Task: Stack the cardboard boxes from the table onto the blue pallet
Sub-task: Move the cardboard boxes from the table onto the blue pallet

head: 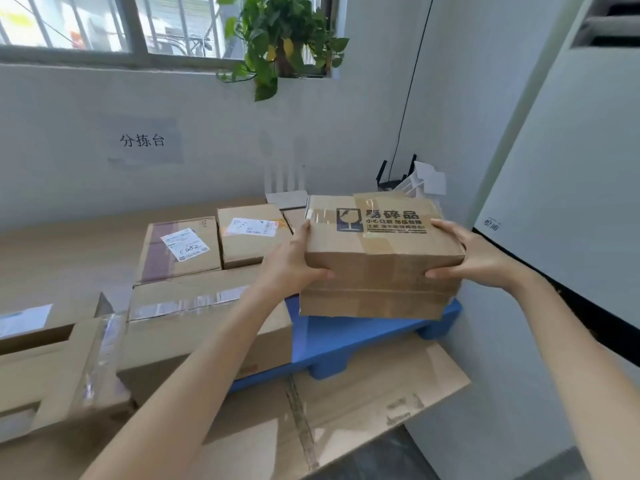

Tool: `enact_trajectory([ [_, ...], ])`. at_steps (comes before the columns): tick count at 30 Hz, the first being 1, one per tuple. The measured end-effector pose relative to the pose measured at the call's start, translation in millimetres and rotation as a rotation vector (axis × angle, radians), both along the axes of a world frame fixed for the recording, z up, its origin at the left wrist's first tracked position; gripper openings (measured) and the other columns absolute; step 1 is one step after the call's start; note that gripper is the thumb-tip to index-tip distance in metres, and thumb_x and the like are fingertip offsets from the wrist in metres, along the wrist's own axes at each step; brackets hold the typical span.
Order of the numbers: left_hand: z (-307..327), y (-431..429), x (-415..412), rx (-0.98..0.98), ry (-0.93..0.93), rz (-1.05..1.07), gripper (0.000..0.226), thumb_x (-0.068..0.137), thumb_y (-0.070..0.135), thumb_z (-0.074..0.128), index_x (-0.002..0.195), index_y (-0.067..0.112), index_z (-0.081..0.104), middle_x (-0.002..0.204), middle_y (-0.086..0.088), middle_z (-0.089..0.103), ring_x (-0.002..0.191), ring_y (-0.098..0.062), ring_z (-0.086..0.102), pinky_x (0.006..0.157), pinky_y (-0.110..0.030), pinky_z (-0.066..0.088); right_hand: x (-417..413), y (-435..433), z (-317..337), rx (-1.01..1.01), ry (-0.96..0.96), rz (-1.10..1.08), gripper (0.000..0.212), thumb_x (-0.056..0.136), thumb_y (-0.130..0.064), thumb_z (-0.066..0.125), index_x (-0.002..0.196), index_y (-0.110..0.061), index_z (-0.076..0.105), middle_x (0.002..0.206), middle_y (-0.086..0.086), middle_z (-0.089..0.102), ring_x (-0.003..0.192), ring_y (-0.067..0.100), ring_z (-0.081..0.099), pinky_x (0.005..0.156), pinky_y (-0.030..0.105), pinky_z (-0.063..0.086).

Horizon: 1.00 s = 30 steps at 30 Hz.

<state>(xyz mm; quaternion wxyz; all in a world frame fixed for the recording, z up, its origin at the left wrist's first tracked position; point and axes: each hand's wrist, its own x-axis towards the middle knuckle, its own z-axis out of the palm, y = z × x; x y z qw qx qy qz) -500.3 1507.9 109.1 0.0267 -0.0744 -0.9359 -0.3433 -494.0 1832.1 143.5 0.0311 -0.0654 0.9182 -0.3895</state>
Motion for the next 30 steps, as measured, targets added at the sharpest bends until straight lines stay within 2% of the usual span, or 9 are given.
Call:
enact_trajectory([
  [2,-16,17,-2,-0.010,-0.045,-0.009,0.109,0.068,0.043,0.080,0.150,0.031,0.011,0.132,-0.009,0.051,0.117,-0.031,0.051,0.096,-0.046,0.045,-5,19,-16,-0.001,-0.035,0.012,0.105,0.061,-0.020,0.091,0.147,-0.034,0.032,0.138,-0.010,0.040,0.123,0.012,0.043,0.094,0.022,0.038],
  [5,-41,31,-1,-0.062,-0.112,-0.021,0.111,0.065,0.044,0.081,0.151,0.032,0.011,0.133,-0.009,0.049,0.117,-0.029,0.050,0.096,-0.046,0.046,-16,36,-43,-0.040,-0.075,0.045,0.104,0.063,-0.010,0.089,0.148,-0.028,0.032,0.137,-0.009,0.039,0.124,0.010,0.041,0.087,0.008,0.038],
  [10,-74,35,0,-0.224,-0.156,-0.023,0.102,0.071,0.048,0.077,0.151,0.027,0.017,0.138,-0.004,0.049,0.122,-0.025,0.049,0.097,-0.041,0.044,-37,43,-87,-0.025,-0.148,0.122,0.105,0.063,-0.013,0.090,0.147,-0.031,0.030,0.141,-0.007,0.038,0.128,0.013,0.040,0.097,0.021,0.034],
  [13,-88,35,1,-0.287,-0.164,0.009,0.095,0.075,0.048,0.075,0.150,0.023,0.023,0.140,-0.003,0.048,0.129,-0.023,0.043,0.104,-0.041,0.037,-49,40,-112,-0.034,-0.187,0.145,0.106,0.064,-0.011,0.089,0.148,-0.030,0.028,0.139,-0.008,0.039,0.124,0.011,0.041,0.086,0.009,0.038],
  [14,-93,34,1,-0.298,-0.168,0.024,0.094,0.075,0.048,0.074,0.150,0.023,0.023,0.139,-0.003,0.049,0.129,-0.023,0.043,0.104,-0.041,0.035,-52,38,-118,-0.041,-0.200,0.153,0.106,0.064,-0.011,0.089,0.148,-0.030,0.028,0.139,-0.008,0.039,0.124,0.012,0.042,0.085,0.010,0.039],
  [18,-104,33,-2,-0.335,-0.152,0.077,0.090,0.077,0.050,0.072,0.149,0.025,0.024,0.128,-0.002,0.053,0.121,-0.024,0.046,0.101,-0.040,0.031,-69,32,-139,-0.054,-0.223,0.184,0.108,0.062,-0.014,0.090,0.147,-0.034,0.026,0.142,-0.006,0.038,0.127,0.015,0.042,0.099,0.026,0.040],
  [23,-108,25,-4,-0.363,-0.126,0.117,0.086,0.076,0.050,0.071,0.146,0.026,0.026,0.126,-0.003,0.052,0.120,-0.024,0.045,0.099,-0.042,0.031,-87,24,-152,-0.048,-0.219,0.228,0.108,0.061,-0.017,0.091,0.144,-0.039,0.025,0.141,-0.006,0.038,0.126,0.017,0.042,0.105,0.038,0.041],
  [28,-109,16,-4,-0.448,-0.064,0.127,0.080,0.076,0.053,0.069,0.141,0.028,0.031,0.130,-0.003,0.042,0.122,-0.024,0.036,0.099,-0.040,0.032,-101,15,-159,-0.084,-0.243,0.262,0.108,0.063,-0.010,0.089,0.144,-0.037,0.024,0.140,-0.005,0.037,0.124,0.016,0.043,0.098,0.030,0.043],
  [30,-110,13,-7,-0.447,-0.056,0.137,0.081,0.074,0.054,0.071,0.141,0.029,0.032,0.134,-0.003,0.037,0.124,-0.025,0.031,0.100,-0.041,0.033,-106,12,-162,-0.077,-0.250,0.265,0.108,0.063,-0.011,0.089,0.144,-0.040,0.024,0.140,-0.005,0.037,0.125,0.017,0.043,0.100,0.034,0.044],
])
